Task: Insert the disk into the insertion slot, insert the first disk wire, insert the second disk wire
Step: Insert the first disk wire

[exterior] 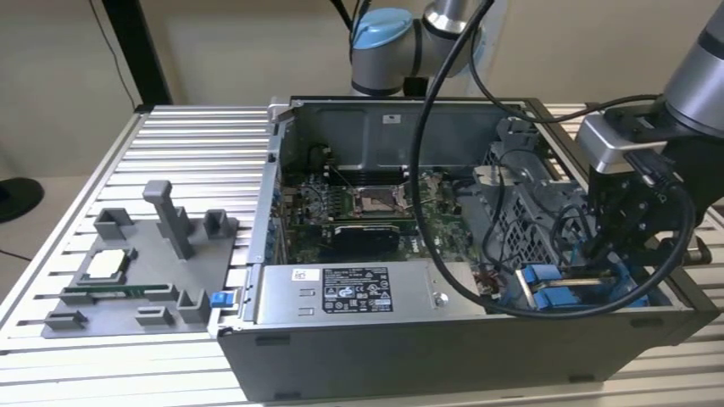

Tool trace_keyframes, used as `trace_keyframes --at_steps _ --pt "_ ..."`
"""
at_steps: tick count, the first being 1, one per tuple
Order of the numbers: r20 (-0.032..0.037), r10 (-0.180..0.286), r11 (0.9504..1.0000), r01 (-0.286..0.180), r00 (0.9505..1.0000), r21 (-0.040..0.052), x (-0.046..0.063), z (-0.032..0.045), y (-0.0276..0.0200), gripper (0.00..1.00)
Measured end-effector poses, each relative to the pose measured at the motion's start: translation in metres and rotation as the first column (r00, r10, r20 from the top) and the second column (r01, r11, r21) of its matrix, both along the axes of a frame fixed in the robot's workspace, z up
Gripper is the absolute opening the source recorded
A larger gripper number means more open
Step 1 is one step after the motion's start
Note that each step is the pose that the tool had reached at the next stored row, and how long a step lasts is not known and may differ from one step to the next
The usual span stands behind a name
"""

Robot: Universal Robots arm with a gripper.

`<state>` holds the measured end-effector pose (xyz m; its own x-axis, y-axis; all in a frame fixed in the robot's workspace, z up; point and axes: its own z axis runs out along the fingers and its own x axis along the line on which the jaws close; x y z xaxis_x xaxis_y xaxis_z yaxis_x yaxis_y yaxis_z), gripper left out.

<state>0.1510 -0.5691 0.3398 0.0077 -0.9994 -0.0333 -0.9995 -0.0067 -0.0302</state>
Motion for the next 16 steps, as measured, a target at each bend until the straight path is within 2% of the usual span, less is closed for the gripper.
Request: trace_keyframes --at_steps 9,16 --pt "-0.0001 0.0 1.0 0.0 1.0 0.0008 0.0 -0.0008 0.0 0.0" --pt "-0.0001 -0.001 1.0 0.001 1.0 0.0049 0.0 -0.0008 0.0001 0.0"
